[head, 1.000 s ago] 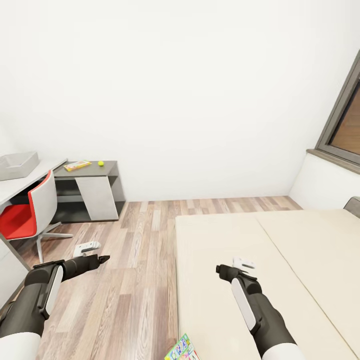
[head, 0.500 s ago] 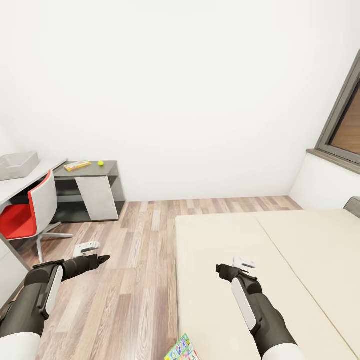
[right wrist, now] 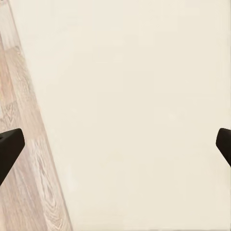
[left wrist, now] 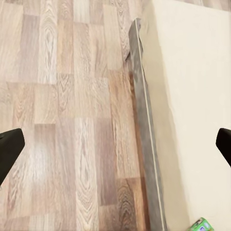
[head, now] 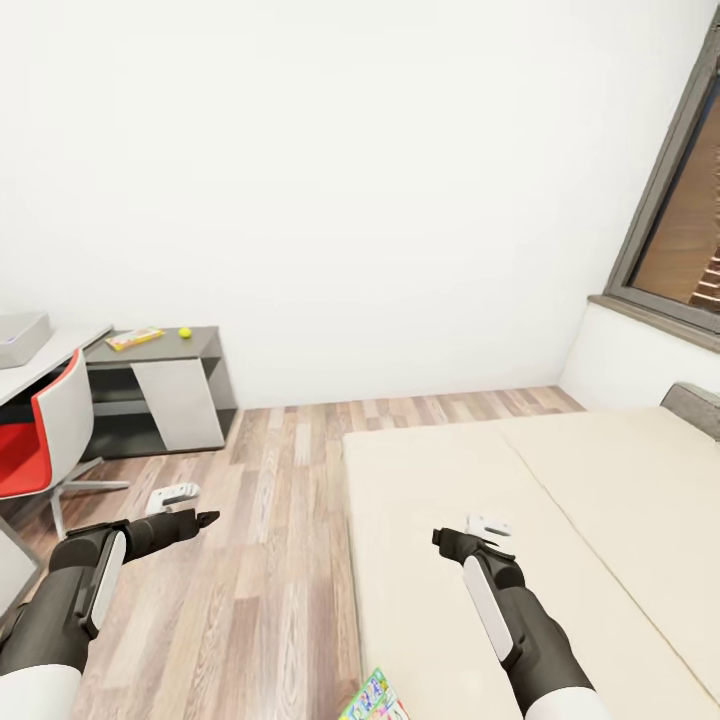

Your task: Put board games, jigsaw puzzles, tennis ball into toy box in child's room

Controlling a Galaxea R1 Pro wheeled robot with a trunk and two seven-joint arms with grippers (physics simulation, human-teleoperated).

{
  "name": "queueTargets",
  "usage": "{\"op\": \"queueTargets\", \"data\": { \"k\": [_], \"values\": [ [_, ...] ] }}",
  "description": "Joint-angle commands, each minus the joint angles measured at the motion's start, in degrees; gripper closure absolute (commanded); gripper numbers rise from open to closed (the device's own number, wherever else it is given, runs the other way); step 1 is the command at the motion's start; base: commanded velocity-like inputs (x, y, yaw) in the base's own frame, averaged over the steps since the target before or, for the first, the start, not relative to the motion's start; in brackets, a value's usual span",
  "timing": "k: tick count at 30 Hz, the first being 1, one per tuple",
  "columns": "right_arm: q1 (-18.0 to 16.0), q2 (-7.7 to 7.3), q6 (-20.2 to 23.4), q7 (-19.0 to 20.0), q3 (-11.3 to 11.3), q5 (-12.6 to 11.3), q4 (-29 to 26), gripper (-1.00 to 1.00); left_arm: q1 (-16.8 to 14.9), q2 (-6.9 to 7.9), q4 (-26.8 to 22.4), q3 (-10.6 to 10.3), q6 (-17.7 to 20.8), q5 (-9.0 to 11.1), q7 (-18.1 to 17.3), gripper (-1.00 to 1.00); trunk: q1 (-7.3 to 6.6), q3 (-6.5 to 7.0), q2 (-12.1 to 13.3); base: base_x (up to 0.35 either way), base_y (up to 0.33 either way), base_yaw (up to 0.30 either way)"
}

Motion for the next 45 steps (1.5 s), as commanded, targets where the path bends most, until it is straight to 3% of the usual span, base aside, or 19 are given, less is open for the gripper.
{"op": "queueTargets", "data": {
  "k": [1, 45],
  "values": [
    [-0.06, 0.02, 0.14, -0.55, 0.11, -0.6, -0.07, -1.0, -0.05, 0.0, -0.04, 0.1, 0.28, -0.29, -0.41, -1.0, 0.04, -0.12, -0.13, 0.0, 0.271, -0.094],
    [-0.06, 0.31, -0.03, -0.49, 0.29, -0.51, -0.06, -1.0, -0.05, 0.09, -0.04, 0.31, 0.25, -0.29, -0.5, -1.0, 0.04, -0.07, -0.13, 0.0, 0.281, -0.008]
  ]
}}
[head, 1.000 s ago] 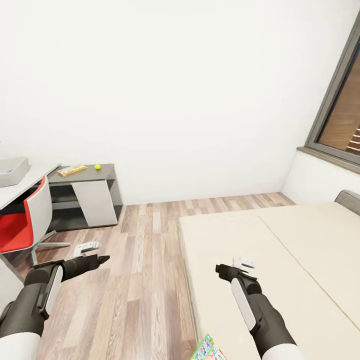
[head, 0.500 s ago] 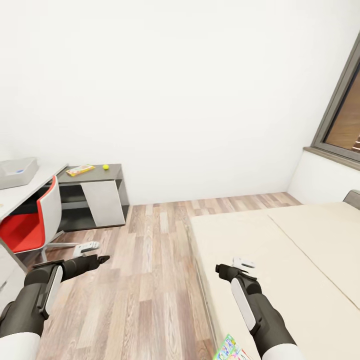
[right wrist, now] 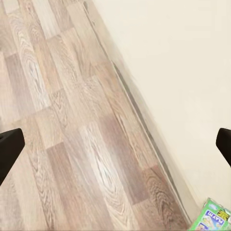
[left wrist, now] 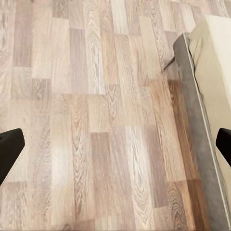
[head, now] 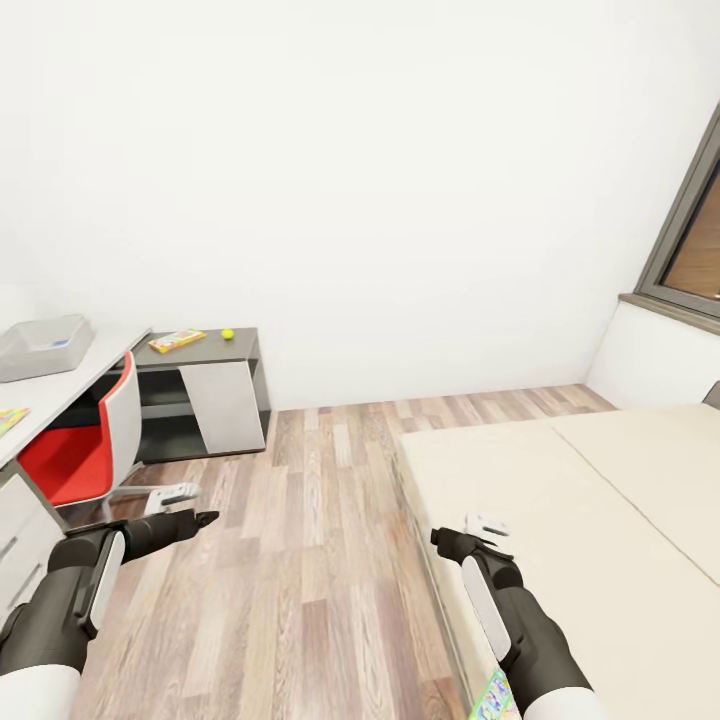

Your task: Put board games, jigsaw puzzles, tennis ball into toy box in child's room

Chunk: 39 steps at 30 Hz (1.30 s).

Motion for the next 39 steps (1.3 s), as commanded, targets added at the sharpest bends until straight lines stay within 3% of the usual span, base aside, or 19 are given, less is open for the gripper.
{"op": "queueTargets", "data": {
  "k": [1, 19, 39],
  "values": [
    [-0.05, -0.01, 0.15, -0.57, 0.1, -0.6, -0.09, -1.0, -0.06, -0.01, -0.03, 0.11, 0.24, -0.28, -0.41, -1.0, 0.04, -0.13, -0.13, 0.0, 0.267, 0.0],
    [-0.05, 0.02, 0.18, -0.56, 0.1, -0.6, -0.09, -1.0, -0.06, -0.01, -0.03, 0.15, 0.14, -0.28, -0.41, -1.0, 0.04, -0.04, -0.13, 0.0, 0.256, -0.016],
    [-0.05, -0.26, 0.23, -0.48, -0.05, -0.69, -0.09, -1.0, -0.06, 0.0, -0.03, 0.16, -0.1, -0.28, -0.41, -1.0, 0.04, 1.03, -0.13, 0.121, 0.207, -0.213]
  ]
}}
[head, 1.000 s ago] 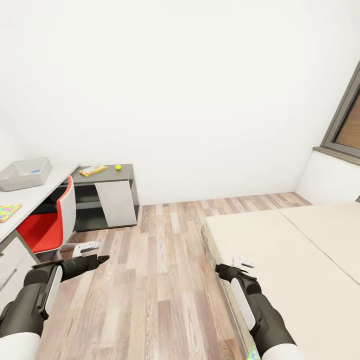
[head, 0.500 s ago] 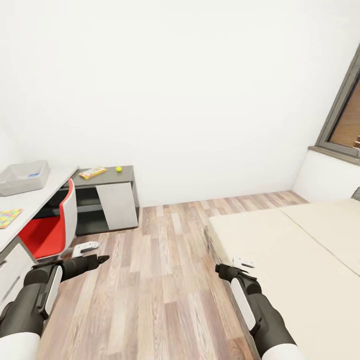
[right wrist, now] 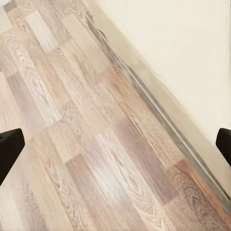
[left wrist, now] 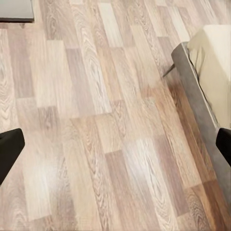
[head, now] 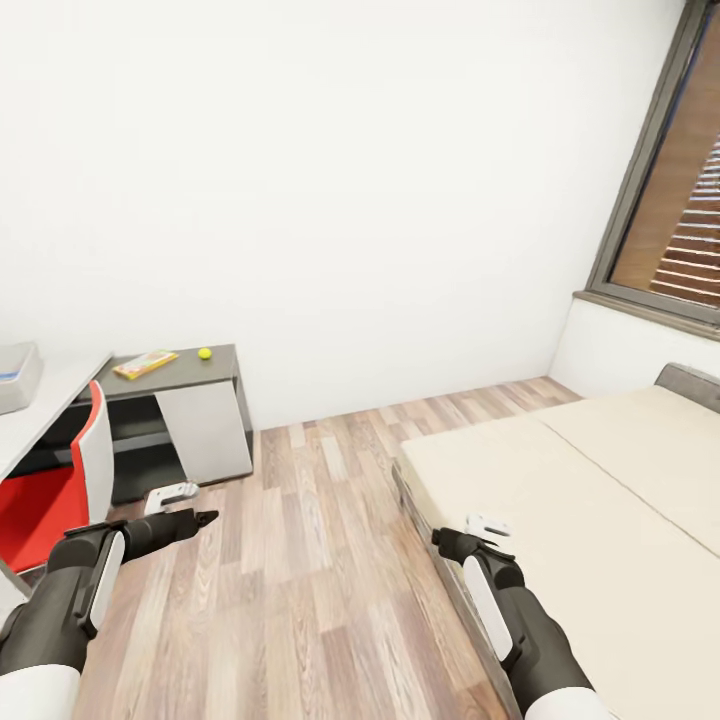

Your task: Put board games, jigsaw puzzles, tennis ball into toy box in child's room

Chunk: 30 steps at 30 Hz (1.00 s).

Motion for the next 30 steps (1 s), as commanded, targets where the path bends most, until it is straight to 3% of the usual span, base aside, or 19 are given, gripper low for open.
{"op": "queueTargets", "data": {
  "k": [1, 30],
  "values": [
    [-0.06, -0.01, 0.13, -0.55, 0.11, -0.6, -0.06, -1.0, -0.05, -0.01, -0.06, 0.11, 0.27, -0.28, -0.41, -1.0, 0.05, -0.07, -0.13, 0.12, 0.093, -0.237],
    [-0.06, -0.03, 0.13, -0.64, -0.11, -1.34, 0.42, -1.0, -0.05, 0.07, -0.06, 0.13, 0.26, -0.28, -0.5, -1.0, 0.05, 1.62, -0.13, 0.006, 0.032, -0.238]
  ]
}}
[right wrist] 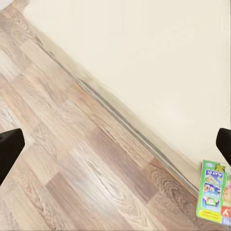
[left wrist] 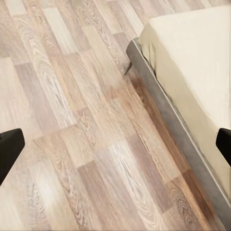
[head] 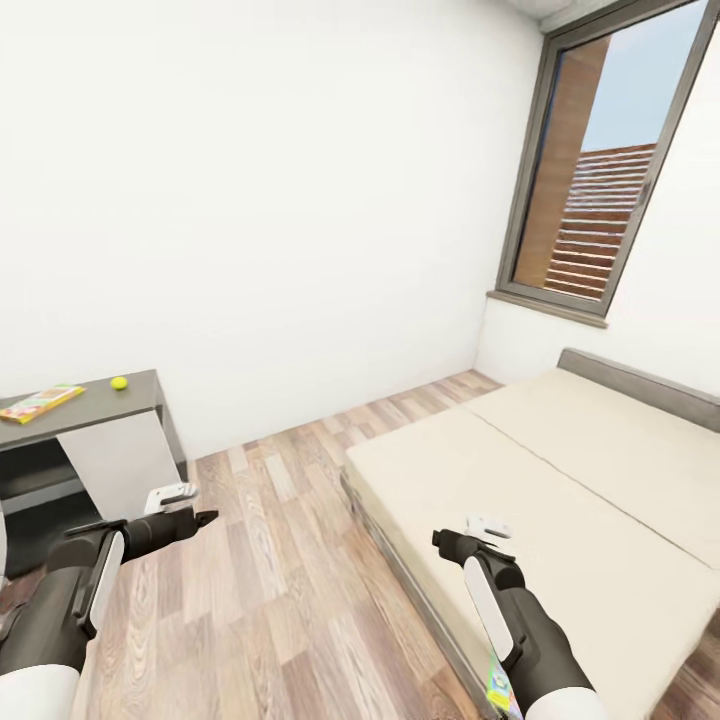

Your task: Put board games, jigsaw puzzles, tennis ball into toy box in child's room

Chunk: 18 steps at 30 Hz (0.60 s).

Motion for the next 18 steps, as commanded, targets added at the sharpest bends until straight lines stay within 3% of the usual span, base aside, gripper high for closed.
{"op": "queueTargets", "data": {
  "k": [1, 18],
  "values": [
    [-0.06, -0.01, 0.13, -0.53, -0.02, -0.62, -0.04, -1.0, -0.05, 0.0, -0.06, 0.13, 0.27, -0.28, -0.41, -1.0, 0.04, -0.08, -0.14, -0.067, 0.156, -0.238],
    [-0.06, 0.02, 0.12, -0.53, -0.38, -0.83, 0.07, -1.0, -0.05, 0.08, -0.06, 0.17, 0.27, -0.26, -0.41, -1.0, 0.04, 0.91, -0.14, -0.049, 0.234, -0.238]
  ]
}}
